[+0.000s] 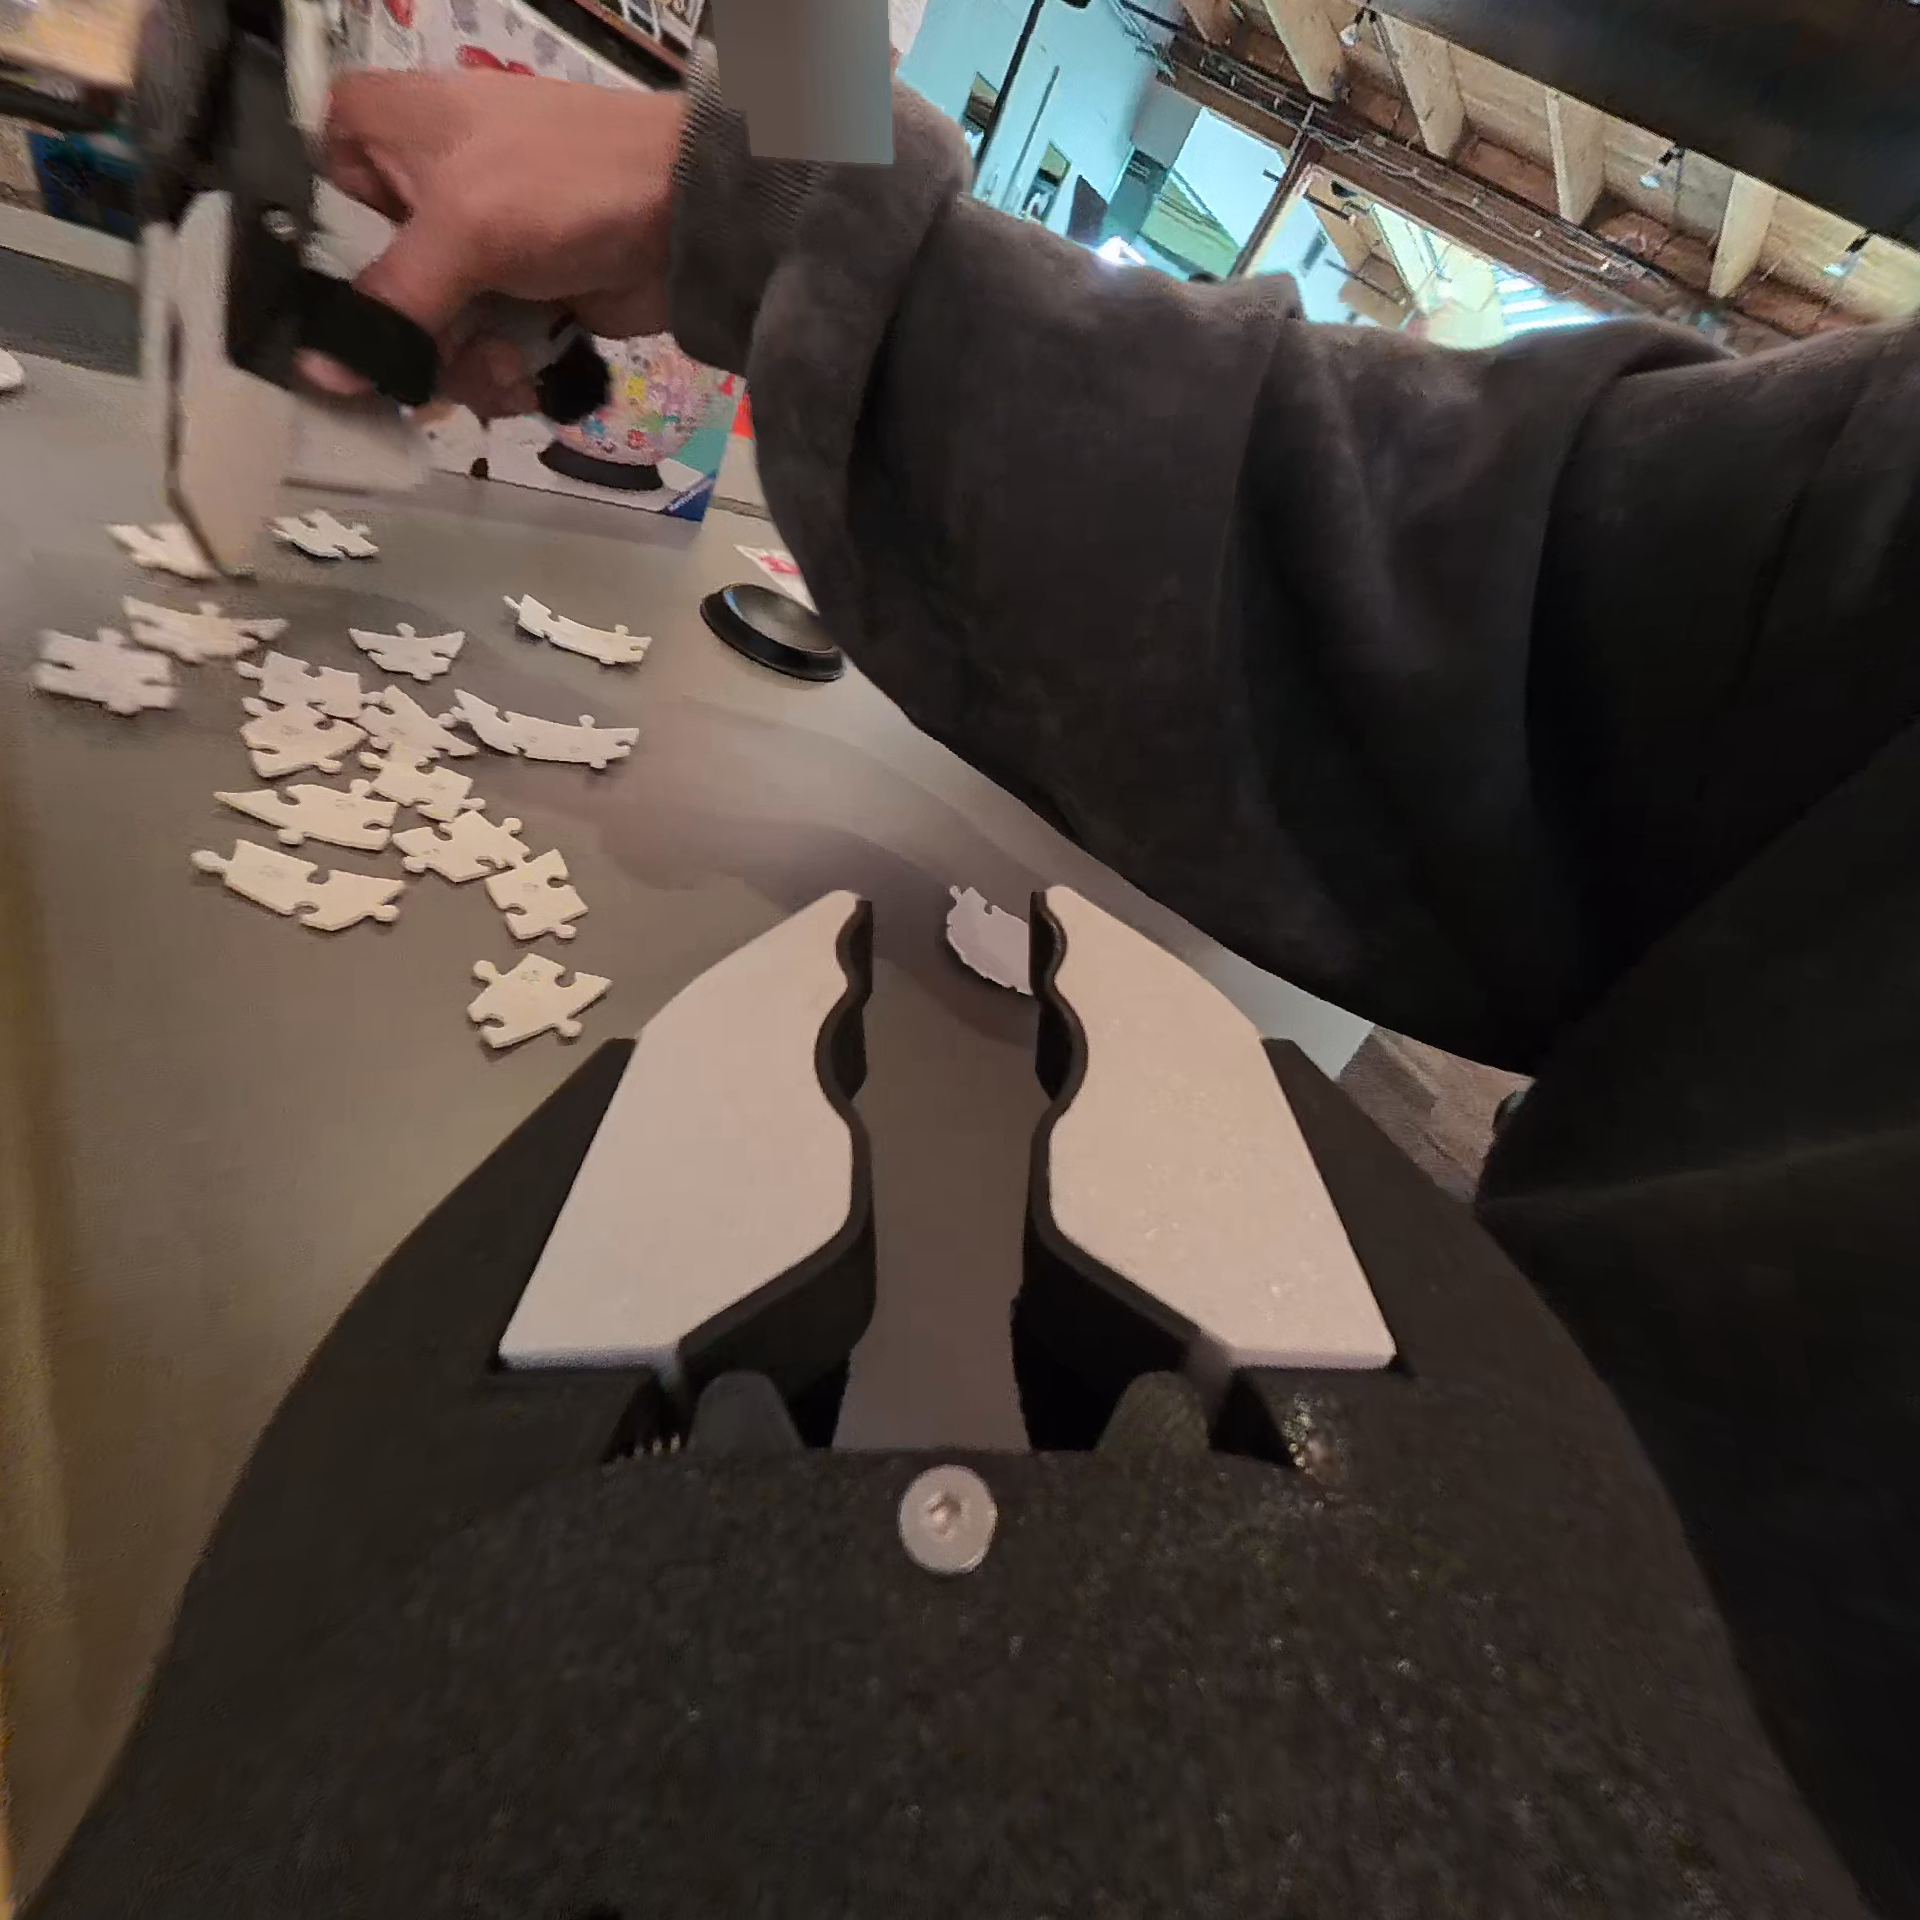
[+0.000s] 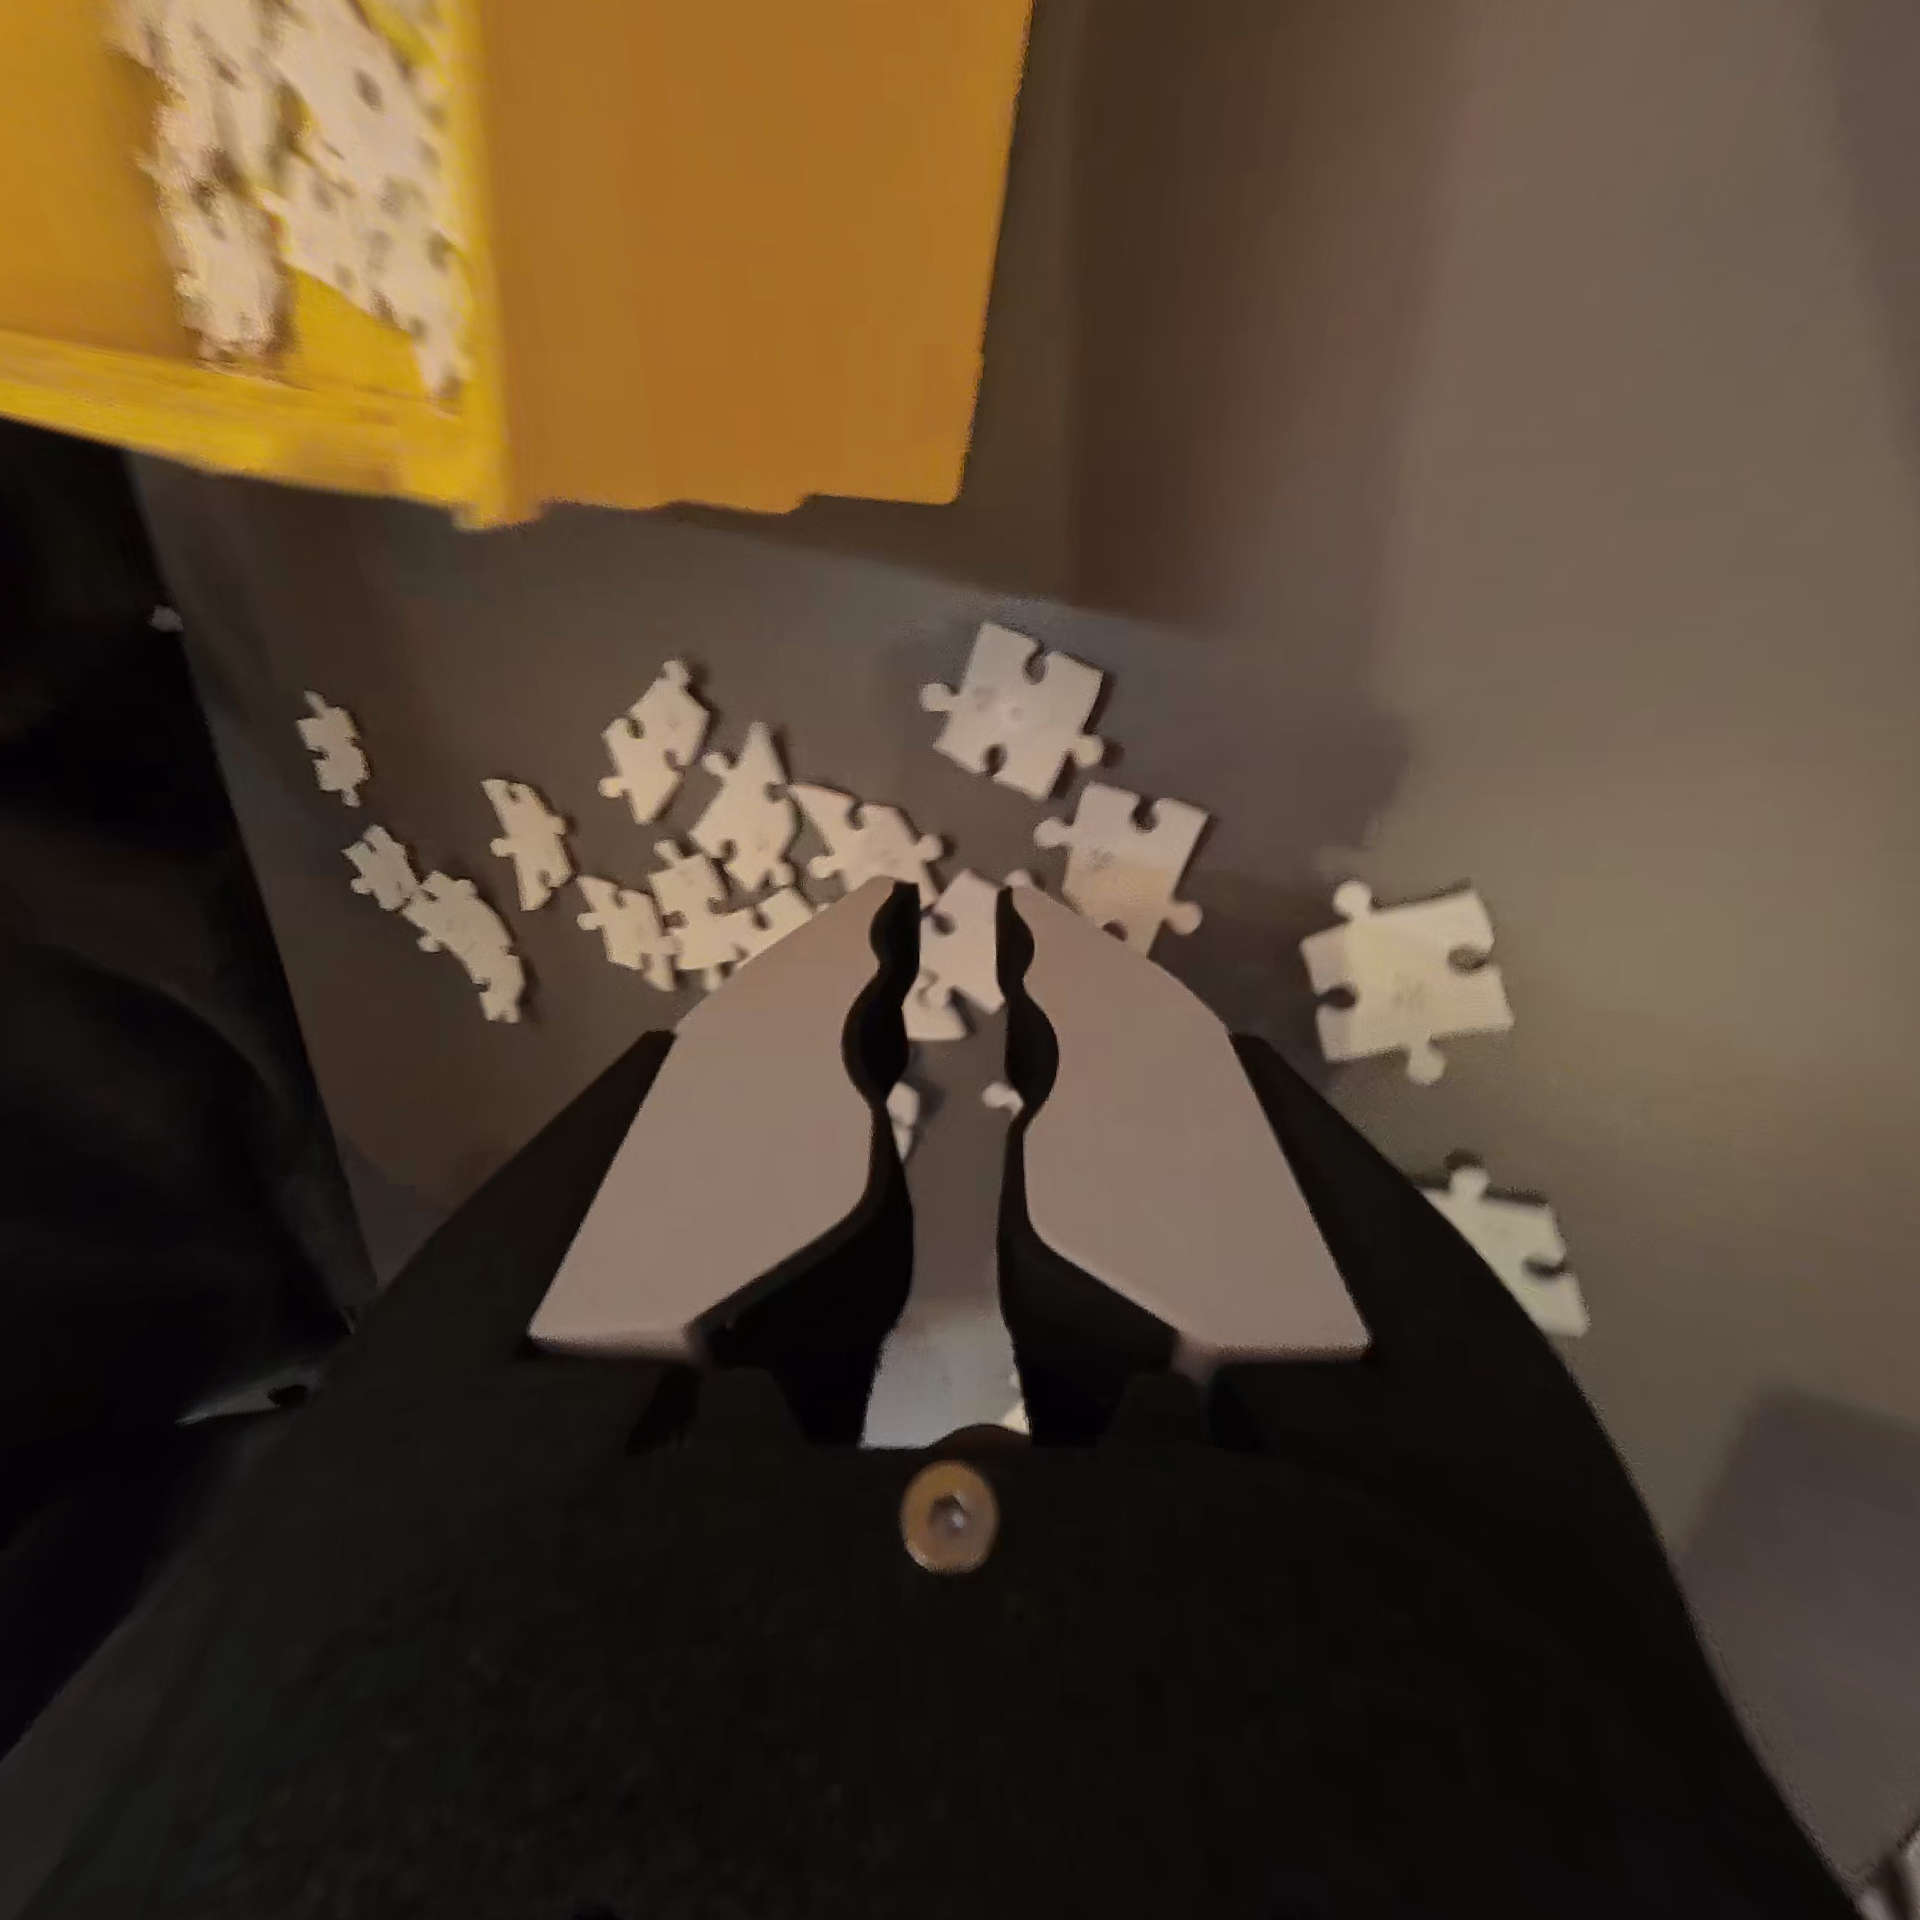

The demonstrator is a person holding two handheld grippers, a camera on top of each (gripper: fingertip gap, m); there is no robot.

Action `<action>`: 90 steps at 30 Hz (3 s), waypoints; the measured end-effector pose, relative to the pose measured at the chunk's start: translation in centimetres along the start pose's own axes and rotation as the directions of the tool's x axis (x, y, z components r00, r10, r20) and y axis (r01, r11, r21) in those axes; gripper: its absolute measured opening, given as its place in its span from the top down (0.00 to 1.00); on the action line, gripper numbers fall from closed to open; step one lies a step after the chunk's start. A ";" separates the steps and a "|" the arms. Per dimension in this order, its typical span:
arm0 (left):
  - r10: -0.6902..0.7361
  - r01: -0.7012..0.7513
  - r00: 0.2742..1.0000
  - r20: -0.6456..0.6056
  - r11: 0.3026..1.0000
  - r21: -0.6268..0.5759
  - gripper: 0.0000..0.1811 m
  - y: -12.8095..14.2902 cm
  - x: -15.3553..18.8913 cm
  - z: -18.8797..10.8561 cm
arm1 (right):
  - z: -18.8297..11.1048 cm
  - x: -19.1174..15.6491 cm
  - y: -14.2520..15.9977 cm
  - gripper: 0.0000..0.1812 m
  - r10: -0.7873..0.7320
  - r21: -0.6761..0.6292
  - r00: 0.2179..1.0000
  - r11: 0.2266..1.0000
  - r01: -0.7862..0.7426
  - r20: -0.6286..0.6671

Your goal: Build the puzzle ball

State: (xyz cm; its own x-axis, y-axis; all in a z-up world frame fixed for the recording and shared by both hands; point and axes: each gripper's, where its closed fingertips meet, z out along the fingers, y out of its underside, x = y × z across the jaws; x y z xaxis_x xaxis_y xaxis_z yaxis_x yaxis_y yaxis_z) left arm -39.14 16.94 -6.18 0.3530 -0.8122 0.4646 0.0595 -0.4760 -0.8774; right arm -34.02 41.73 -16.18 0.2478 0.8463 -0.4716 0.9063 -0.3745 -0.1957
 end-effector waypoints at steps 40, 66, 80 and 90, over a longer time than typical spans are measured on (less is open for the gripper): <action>0.444 -0.338 0.891 -0.097 0.503 -0.796 0.72 0.4 -25.9 3.4 | 0.3 -24.4 19.6 0.84 0.363 0.821 0.929 0.551 -0.151 -0.072; -0.410 0.390 0.707 -0.575 0.906 -0.166 0.78 -13.7 -8.7 -4.1 | -3.9 -24.2 12.2 0.86 0.142 0.811 0.957 0.570 0.130 -0.253; -0.588 0.504 0.393 -0.707 0.781 -0.370 0.78 -13.1 2.9 -0.5 | -10.7 -29.4 2.2 0.87 -0.189 0.753 0.874 0.447 0.482 -0.447; -0.641 0.452 0.341 -0.687 0.753 -0.478 0.78 -10.9 7.7 1.5 | -10.6 -30.8 4.2 0.91 -0.266 0.830 0.916 0.401 0.389 -0.301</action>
State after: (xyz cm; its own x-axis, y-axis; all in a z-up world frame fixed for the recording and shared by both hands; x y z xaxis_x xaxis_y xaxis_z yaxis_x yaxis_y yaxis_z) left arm -35.66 16.36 6.80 -0.5597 -0.2034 0.8034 -0.2424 -0.8869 -0.3933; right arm -34.27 18.13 6.62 0.0889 0.9886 -0.1211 0.1754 -0.1353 -0.9752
